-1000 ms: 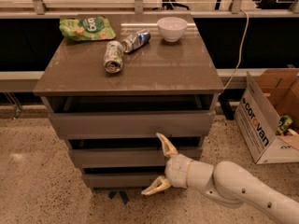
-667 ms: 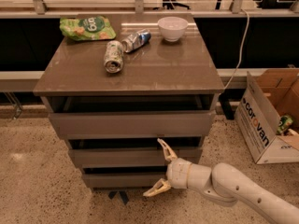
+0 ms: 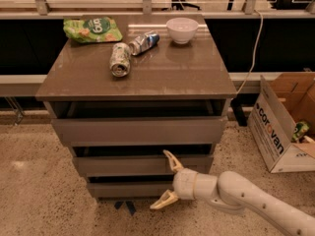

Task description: Open bottom drawer

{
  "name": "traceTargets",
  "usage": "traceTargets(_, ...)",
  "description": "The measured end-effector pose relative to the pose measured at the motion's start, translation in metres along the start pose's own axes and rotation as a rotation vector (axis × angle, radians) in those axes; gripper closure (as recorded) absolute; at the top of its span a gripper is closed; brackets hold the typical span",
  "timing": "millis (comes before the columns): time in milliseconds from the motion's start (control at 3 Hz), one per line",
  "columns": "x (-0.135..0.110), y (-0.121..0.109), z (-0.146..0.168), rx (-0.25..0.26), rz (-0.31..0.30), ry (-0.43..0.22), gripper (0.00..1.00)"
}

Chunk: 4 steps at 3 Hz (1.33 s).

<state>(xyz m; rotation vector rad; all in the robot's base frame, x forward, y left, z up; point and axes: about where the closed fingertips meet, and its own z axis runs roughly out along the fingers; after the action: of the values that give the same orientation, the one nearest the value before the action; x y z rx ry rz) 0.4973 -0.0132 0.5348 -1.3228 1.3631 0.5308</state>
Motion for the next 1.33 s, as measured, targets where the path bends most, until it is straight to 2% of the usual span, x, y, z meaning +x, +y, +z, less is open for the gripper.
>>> traceTargets(333, 0.056, 0.015, 0.013, -0.080, 0.018, 0.121, 0.00)
traceTargets(667, 0.114, 0.030, 0.009, -0.144, 0.010, 0.265, 0.00)
traceTargets(1000, 0.140, 0.037, 0.003, -0.175, -0.003, 0.342, 0.00)
traceTargets(1333, 0.180, 0.040, -0.001, -0.176, -0.023, 0.408, 0.00)
